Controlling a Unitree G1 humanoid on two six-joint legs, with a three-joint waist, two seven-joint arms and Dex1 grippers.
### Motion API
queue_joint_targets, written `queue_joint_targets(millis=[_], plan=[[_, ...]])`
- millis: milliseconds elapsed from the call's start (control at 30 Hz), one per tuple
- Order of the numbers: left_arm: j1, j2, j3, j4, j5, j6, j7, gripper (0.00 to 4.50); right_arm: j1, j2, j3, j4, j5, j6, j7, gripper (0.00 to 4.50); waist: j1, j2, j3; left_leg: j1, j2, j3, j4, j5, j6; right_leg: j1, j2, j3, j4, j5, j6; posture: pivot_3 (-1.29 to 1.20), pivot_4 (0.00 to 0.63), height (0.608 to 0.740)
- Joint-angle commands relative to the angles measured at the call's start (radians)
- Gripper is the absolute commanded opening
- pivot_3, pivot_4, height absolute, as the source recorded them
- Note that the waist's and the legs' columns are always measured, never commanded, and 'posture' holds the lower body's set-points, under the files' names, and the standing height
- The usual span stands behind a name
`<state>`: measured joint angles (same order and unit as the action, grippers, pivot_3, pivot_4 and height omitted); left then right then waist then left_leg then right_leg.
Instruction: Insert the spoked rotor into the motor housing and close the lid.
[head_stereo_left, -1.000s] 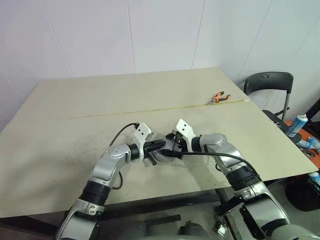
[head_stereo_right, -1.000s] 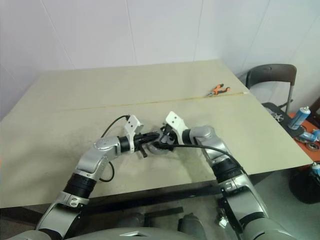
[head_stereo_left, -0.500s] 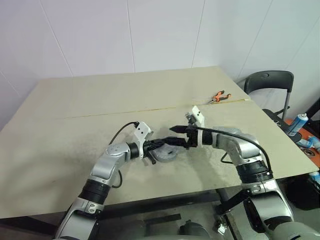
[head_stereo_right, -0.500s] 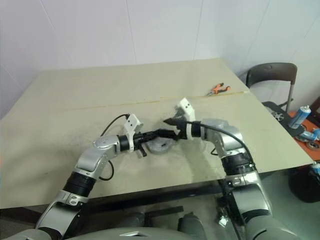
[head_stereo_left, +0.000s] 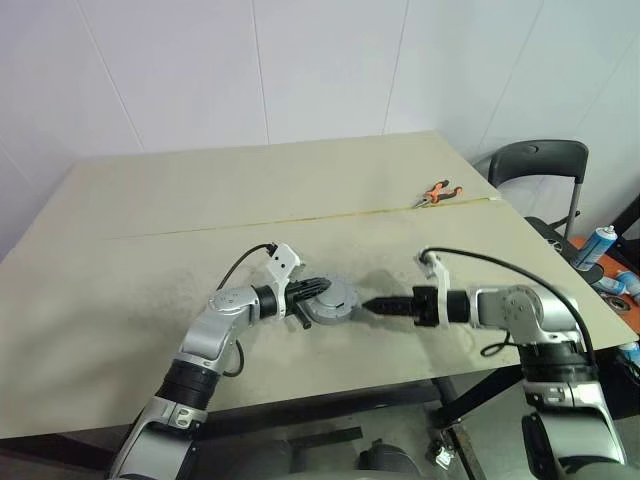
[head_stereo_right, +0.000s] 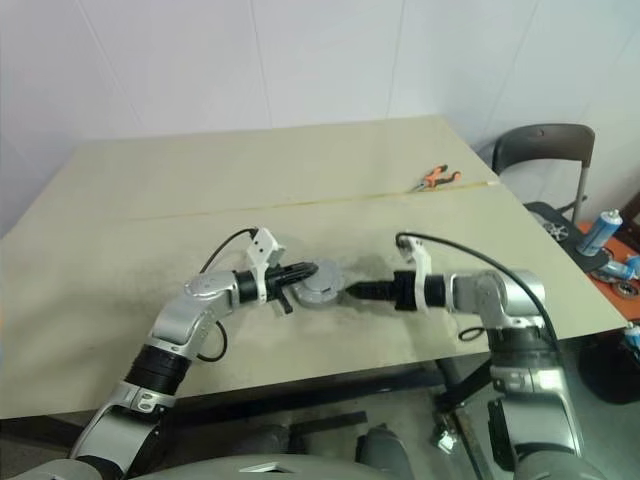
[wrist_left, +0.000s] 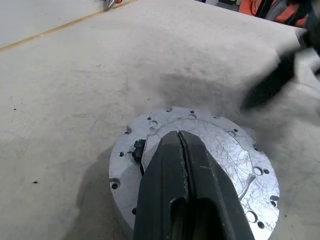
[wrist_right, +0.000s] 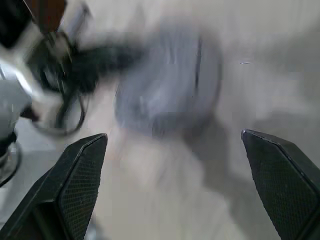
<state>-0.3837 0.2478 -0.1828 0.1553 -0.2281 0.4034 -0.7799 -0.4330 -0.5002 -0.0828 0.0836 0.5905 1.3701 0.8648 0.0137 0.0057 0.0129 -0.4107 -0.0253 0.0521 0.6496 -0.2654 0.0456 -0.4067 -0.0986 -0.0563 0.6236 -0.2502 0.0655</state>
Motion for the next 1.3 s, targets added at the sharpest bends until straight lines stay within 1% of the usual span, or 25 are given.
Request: queue_joint_targets(millis=[33,233,333,400,500,633,700,1033,1167,1300], plan=[[0.013,0.007,-0.003,0.002,0.008,0.004,0.007,0.0,0.007,0.032,-0.061,-0.063,0.042,0.044,-0.064,4.48,-0.001,0.001,0.0,0.0,0.0,0.0,0.001,0.0,0.0,0.0,0.0,0.0,0.0,0.0,0.0,0.0,0.0,0.74],[0.012,0.01,-0.004,0.002,0.01,0.0,0.009,0.0,-0.036,0.194,-0.177,-0.087,0.069,0.098,-0.219,4.48,-0.001,0.001,0.0,0.002,0.0,0.0,0.001,0.0,0.0,0.0,0.0,0.0,0.002,0.0,0.001,0.0,0.0,0.74],[0.01,0.018,0.002,0.003,0.008,0.0,0.005,0.0,-0.061,0.251,-0.226,-0.102,0.083,0.145,-0.278,4.48,-0.001,0.001,0.0,0.001,0.0,0.0,0.001,0.0,0.0,-0.001,0.0,0.0,0.003,0.0,0.001,0.0,0.0,0.74],[0.024,0.039,0.01,-0.025,-0.018,0.017,-0.032,0.0,-0.065,0.268,-0.23,-0.123,0.09,0.171,-0.302,4.48,-0.001,0.001,0.0,0.001,0.0,0.0,0.001,0.0,0.0,-0.001,0.0,0.0,0.003,0.0,0.001,0.0,0.0,0.74],[0.041,0.071,0.02,-0.057,-0.039,0.025,-0.064,0.0,-0.064,0.28,-0.235,-0.144,0.098,0.198,-0.322,4.48,-0.004,0.001,0.0,0.001,0.0,0.0,0.0,0.0,0.0,-0.002,0.0,0.0,0.002,0.0,0.0,0.0,0.0,0.74],[0.038,0.121,0.049,-0.033,-0.033,0.01,-0.059,0.0,-0.054,0.272,-0.204,-0.148,0.091,0.191,-0.335,4.48,-0.003,0.001,0.001,0.001,0.0,0.0,0.0,0.0,0.0,-0.003,0.0,0.0,0.003,0.0,0.0,0.0,0.0,0.74],[0.034,0.129,0.058,-0.019,-0.03,0.004,-0.048,0.0,-0.049,0.27,-0.198,-0.144,0.089,0.186,-0.338,4.48,-0.003,0.002,0.001,0.001,0.0,0.0,0.0,0.0,0.0,-0.003,0.0,0.0,0.003,0.0,0.0,0.0,0.0,0.74],[0.038,0.09,0.036,-0.037,-0.024,0.004,-0.013,0.0,-0.016,0.247,-0.143,-0.132,0.073,0.138,-0.356,4.48,-0.001,0.002,0.002,-0.001,0.0,0.0,0.0,0.0,0.0,-0.003,0.0,0.0,0.001,0.0,0.0,0.0,0.0,0.74],[0.04,0.085,0.034,-0.04,-0.022,0.007,-0.011,0.0,0.002,0.234,-0.115,-0.13,0.061,0.113,-0.36,4.48,-0.002,0.002,0.002,-0.001,0.0,0.0,0.0,0.0,0.0,-0.003,0.0,0.0,0.001,0.0,0.0,0.0,0.0,0.74],[0.039,0.088,0.041,-0.028,-0.018,0.003,-0.007,0.0,0.008,0.242,-0.093,-0.127,0.053,0.081,-0.373,4.48,-0.002,0.002,0.002,0.0,0.0,0.0,0.0,0.0,0.0,-0.003,0.0,0.0,0.001,0.0,0.0,0.0,0.0,0.74]])
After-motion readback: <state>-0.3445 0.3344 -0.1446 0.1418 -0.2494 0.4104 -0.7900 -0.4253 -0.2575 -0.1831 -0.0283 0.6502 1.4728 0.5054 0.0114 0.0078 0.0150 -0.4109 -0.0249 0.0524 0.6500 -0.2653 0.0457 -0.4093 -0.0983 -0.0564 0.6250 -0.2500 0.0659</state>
